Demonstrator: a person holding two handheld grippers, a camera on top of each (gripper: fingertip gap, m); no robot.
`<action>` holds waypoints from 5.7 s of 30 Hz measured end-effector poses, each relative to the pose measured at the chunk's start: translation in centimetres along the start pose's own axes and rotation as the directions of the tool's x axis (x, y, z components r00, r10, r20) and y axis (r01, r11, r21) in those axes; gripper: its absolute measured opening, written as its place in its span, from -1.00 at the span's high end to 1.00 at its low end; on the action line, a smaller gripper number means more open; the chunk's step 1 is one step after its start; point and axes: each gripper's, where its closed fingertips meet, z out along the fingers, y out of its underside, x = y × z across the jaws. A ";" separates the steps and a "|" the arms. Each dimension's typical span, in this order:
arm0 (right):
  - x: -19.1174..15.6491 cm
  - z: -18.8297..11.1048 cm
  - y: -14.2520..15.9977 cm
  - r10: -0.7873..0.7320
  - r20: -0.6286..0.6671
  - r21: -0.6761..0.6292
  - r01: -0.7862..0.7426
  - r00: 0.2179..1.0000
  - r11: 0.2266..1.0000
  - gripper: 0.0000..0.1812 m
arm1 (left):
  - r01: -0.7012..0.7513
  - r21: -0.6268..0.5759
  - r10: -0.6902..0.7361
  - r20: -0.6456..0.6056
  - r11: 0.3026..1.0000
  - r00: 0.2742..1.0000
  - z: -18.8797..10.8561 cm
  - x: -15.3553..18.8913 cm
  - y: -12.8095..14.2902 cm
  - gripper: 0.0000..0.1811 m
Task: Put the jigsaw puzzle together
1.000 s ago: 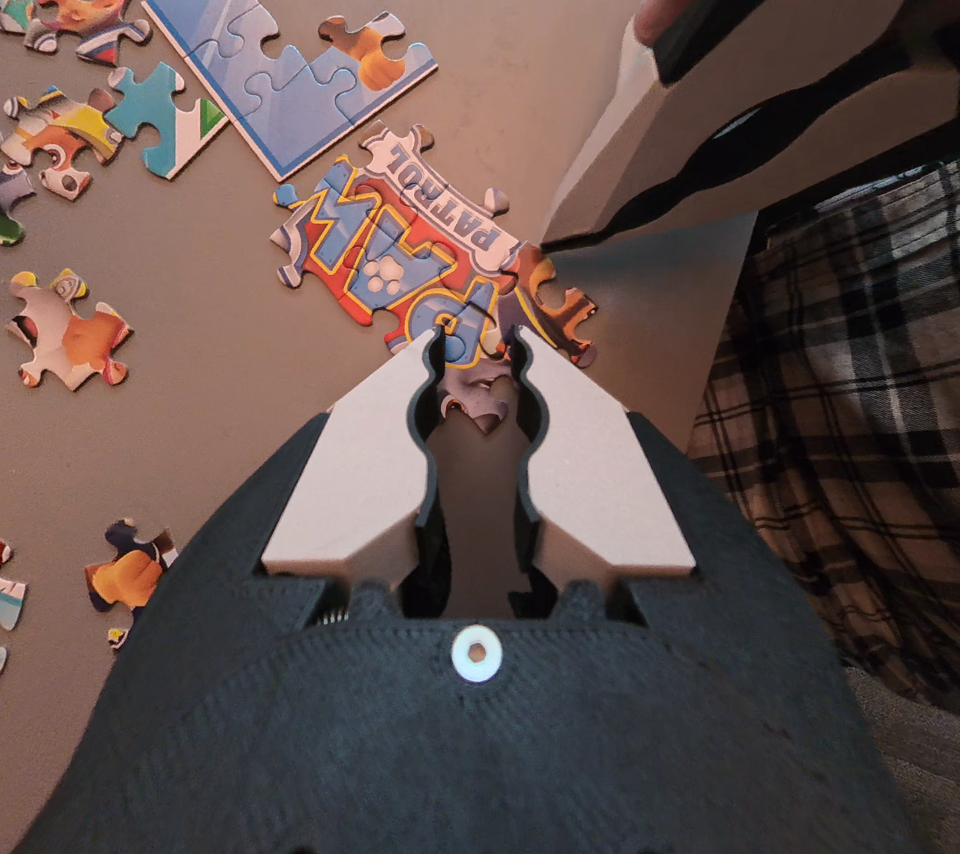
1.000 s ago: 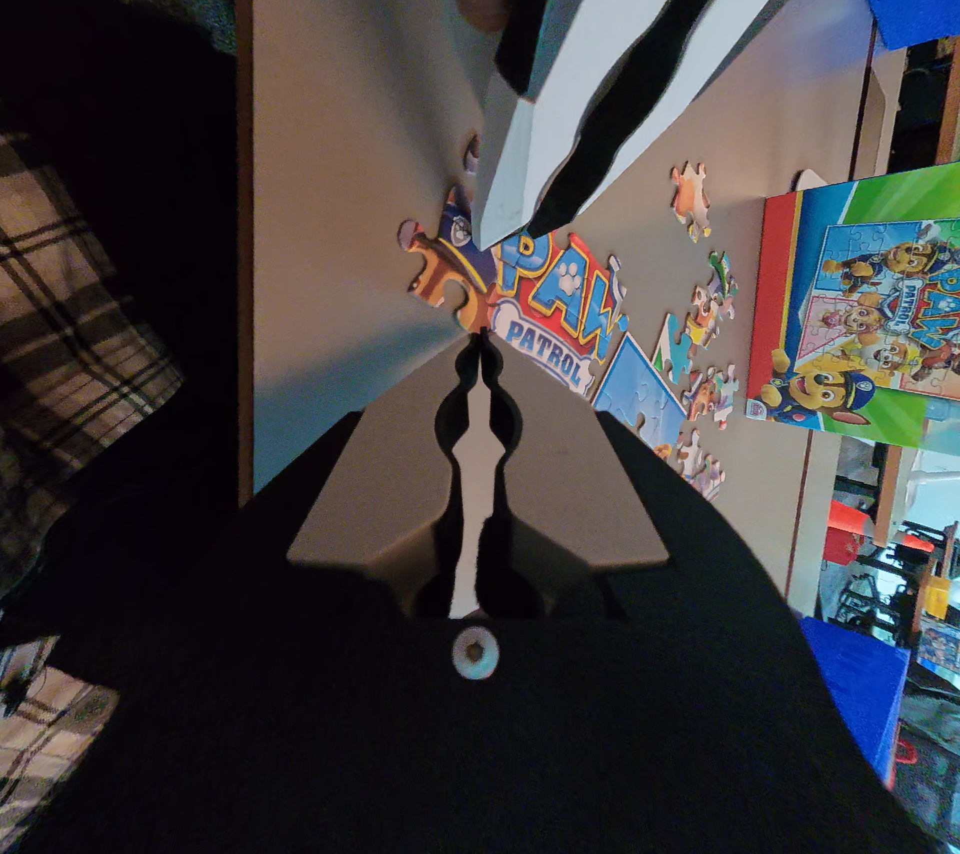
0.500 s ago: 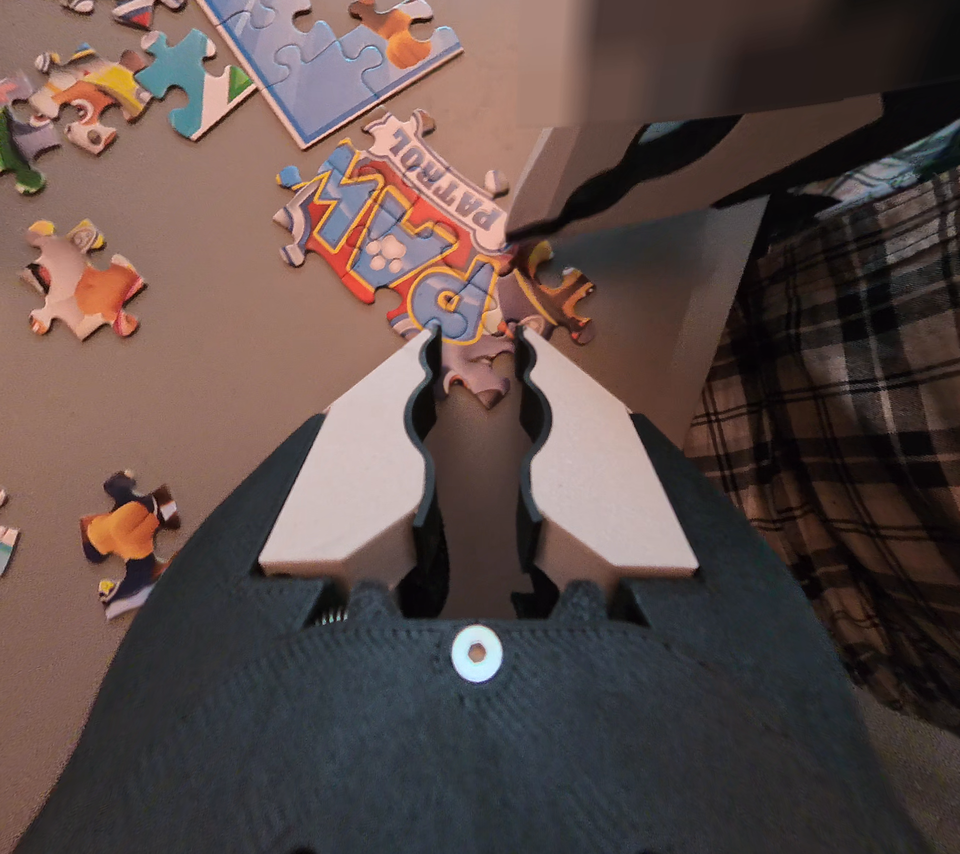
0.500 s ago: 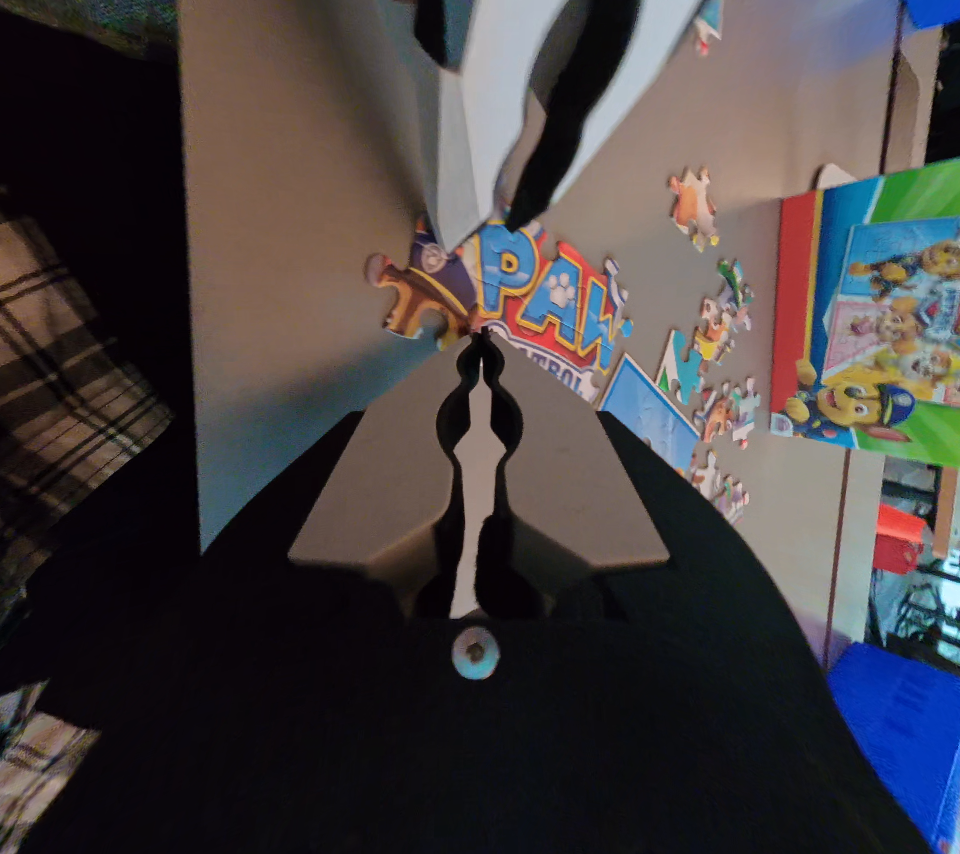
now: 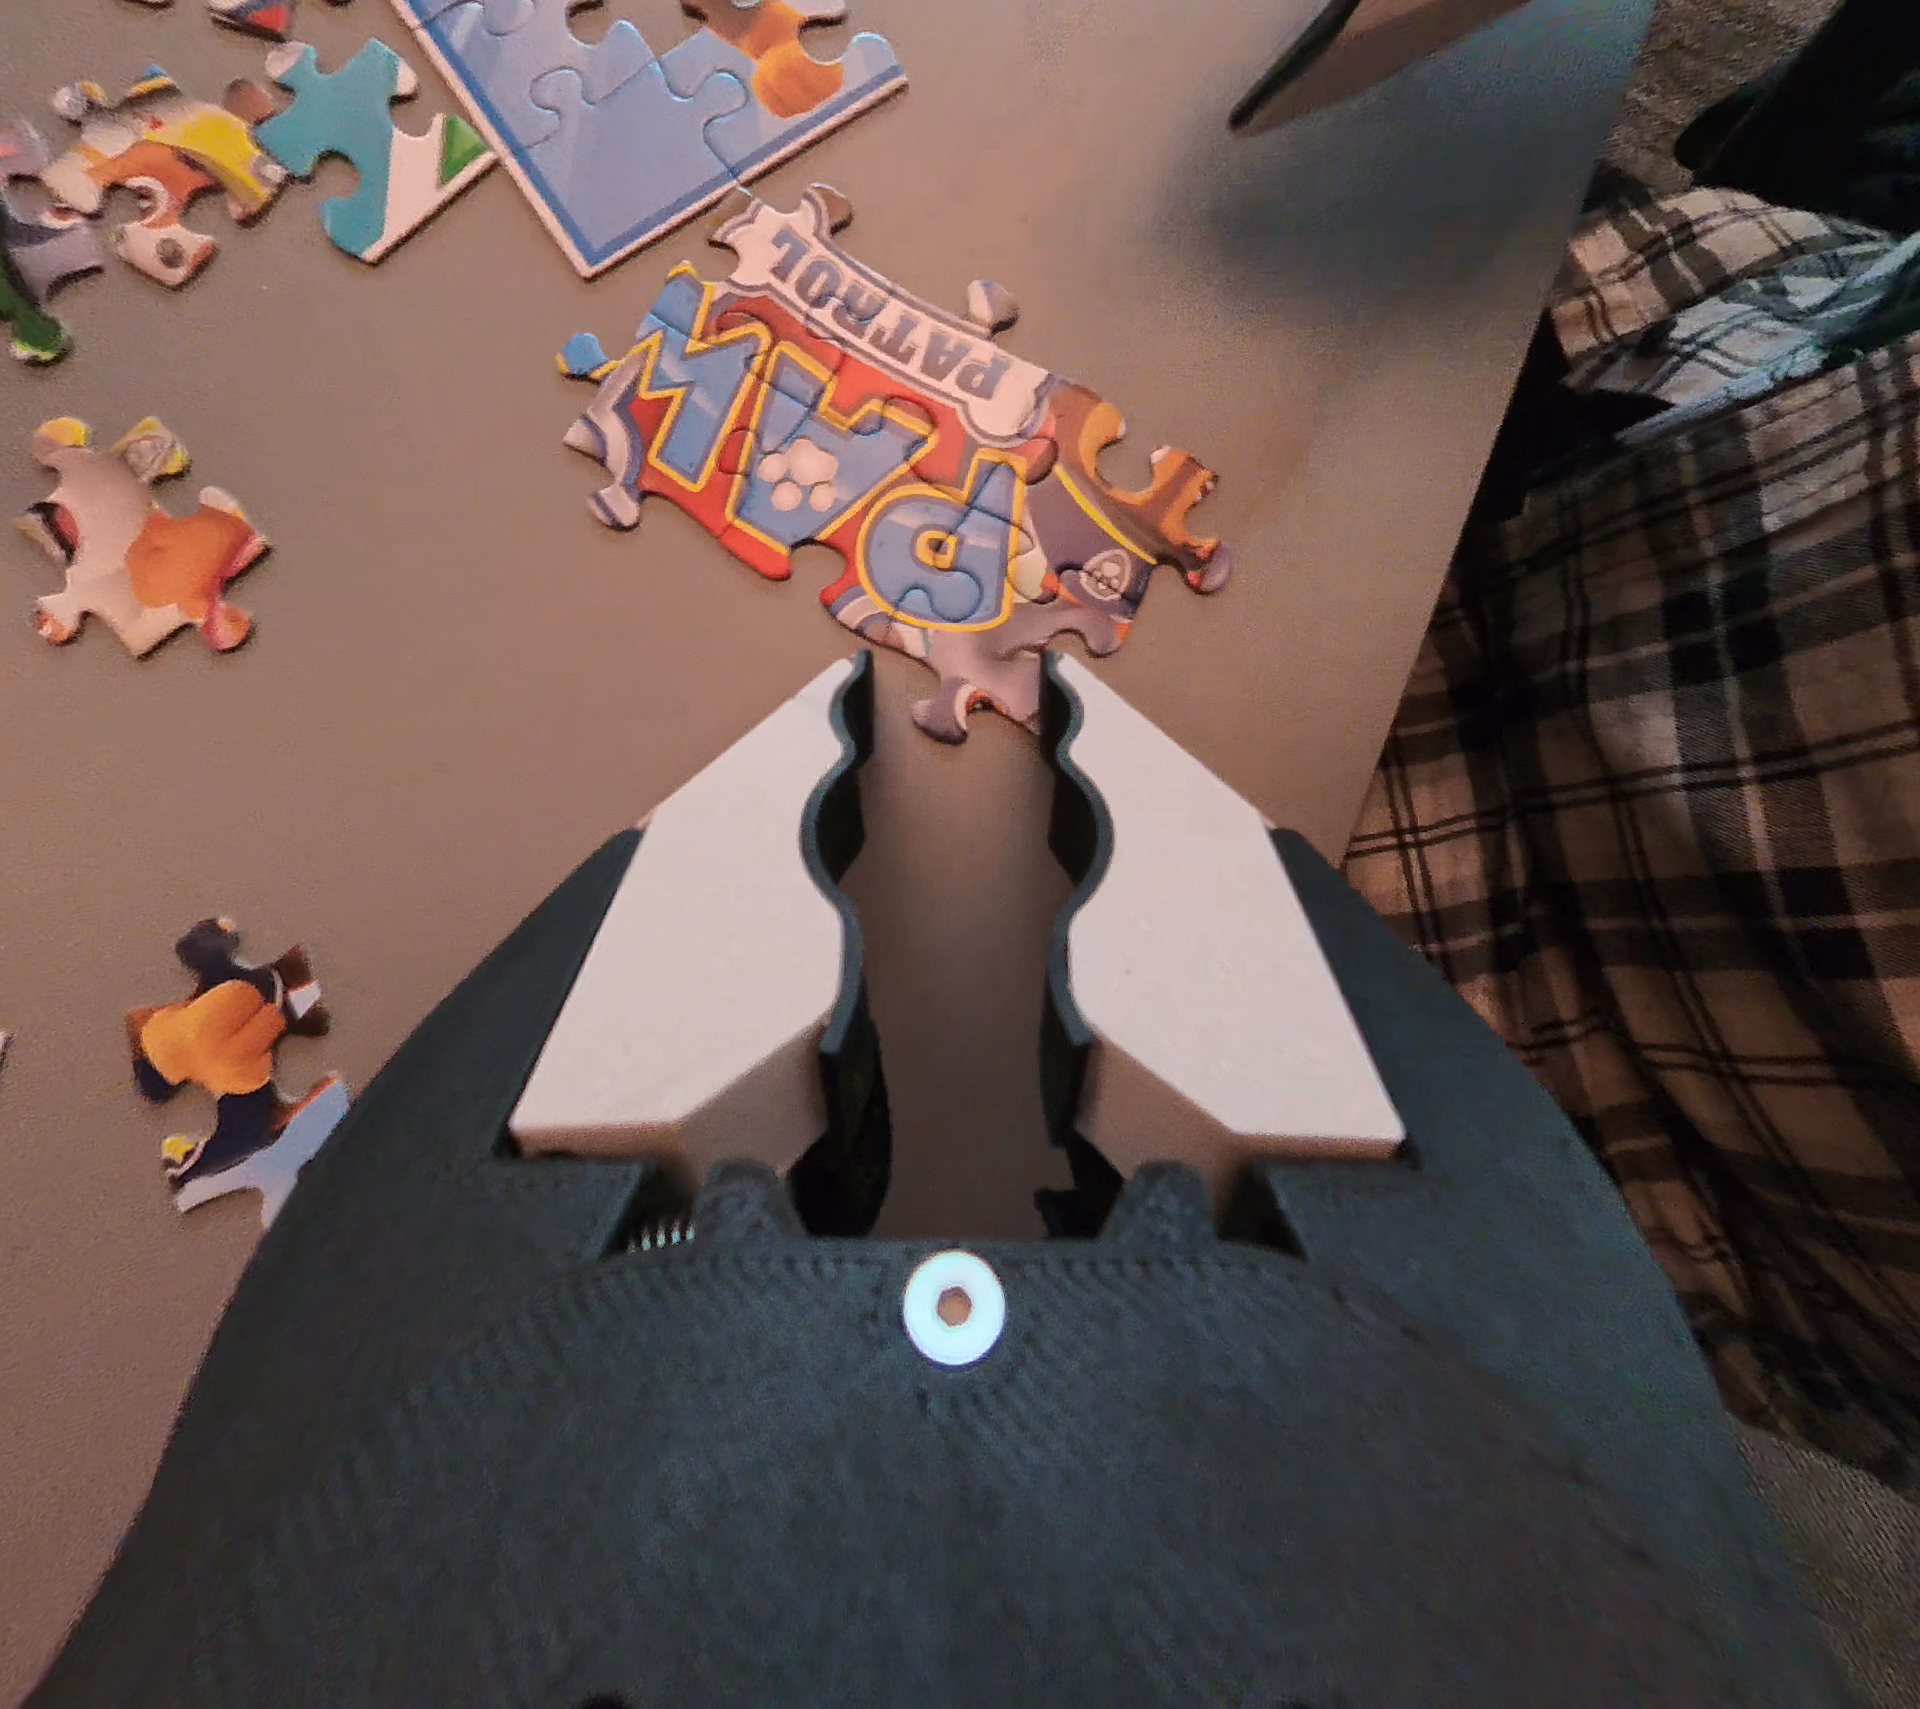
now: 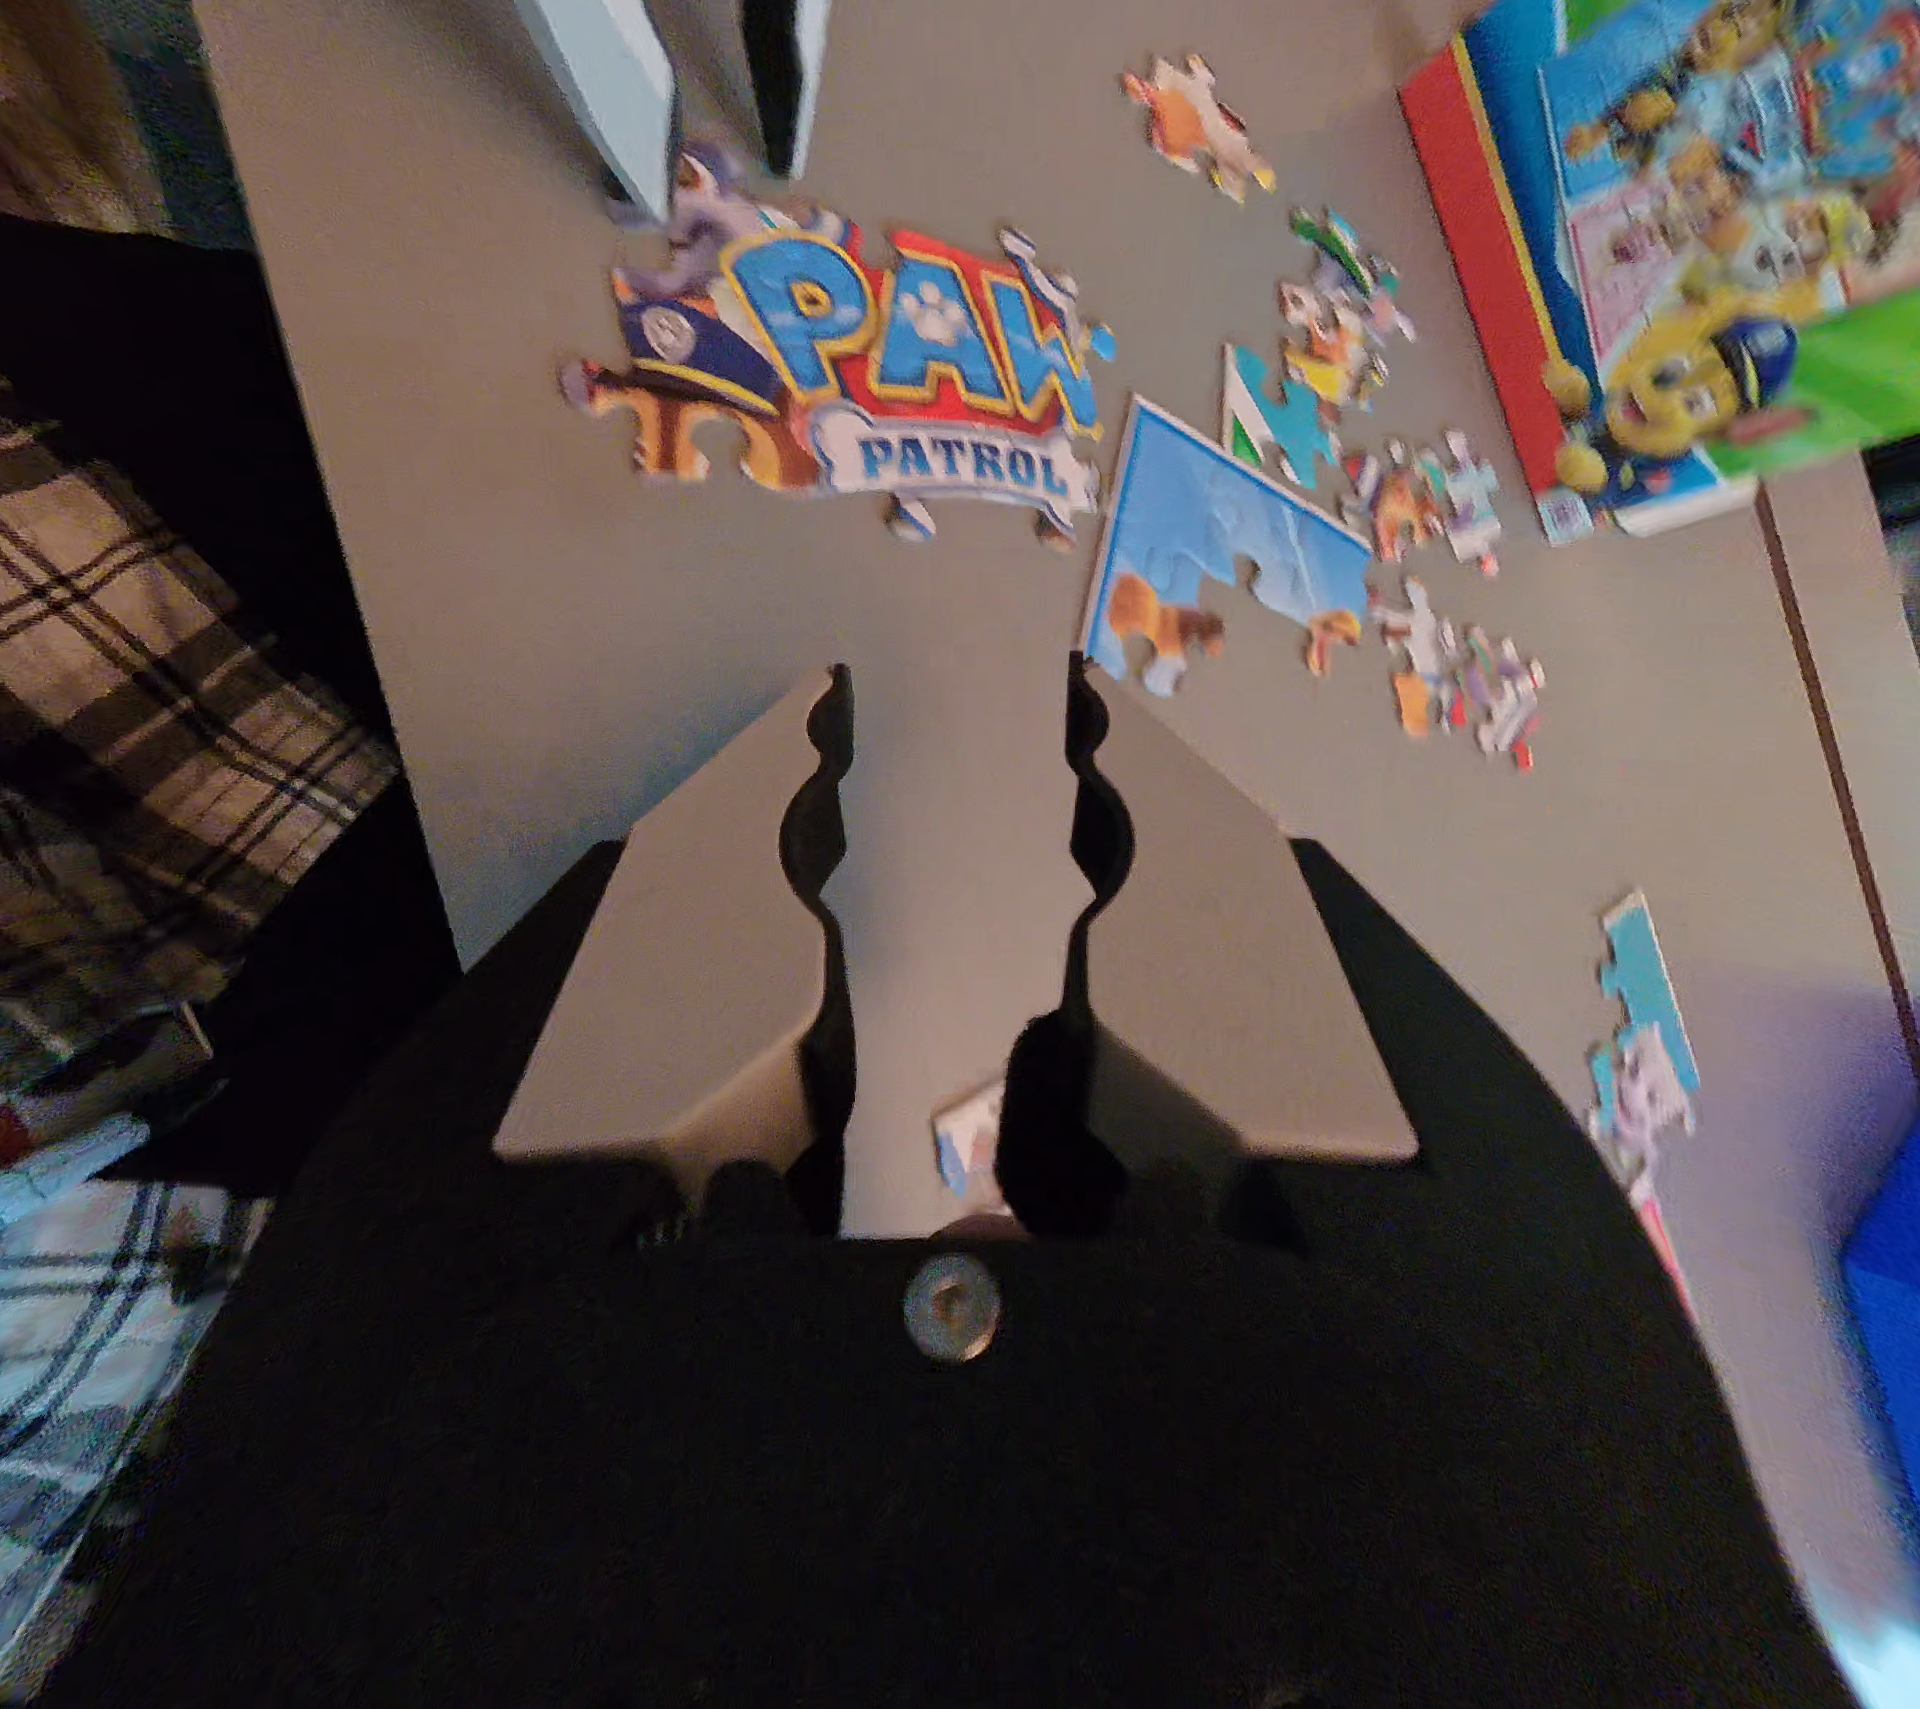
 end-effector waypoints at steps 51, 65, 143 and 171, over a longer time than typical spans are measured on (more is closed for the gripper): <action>10.1 6.0 5.5 0.484 0.221 -0.144 -0.463 0.847 0.875 0.56 | -0.221 0.026 0.222 -0.197 0.975 0.955 7.4 6.5 -8.3 0.60; 13.7 4.4 10.3 0.528 0.103 -0.225 -0.497 0.843 0.838 0.48 | -0.281 0.001 0.274 -0.227 0.960 0.935 9.7 6.8 -11.0 0.65; 11.1 -7.5 21.5 0.617 0.031 -0.165 -0.605 0.786 0.779 0.39 | -0.724 -0.131 0.609 -0.453 0.677 0.651 18.9 4.2 -22.6 0.66; 9.8 -8.2 21.1 0.618 -0.052 -0.123 -0.619 0.785 0.776 0.58 | -0.413 -0.119 0.285 -0.554 0.903 0.782 19.9 4.1 -24.6 0.62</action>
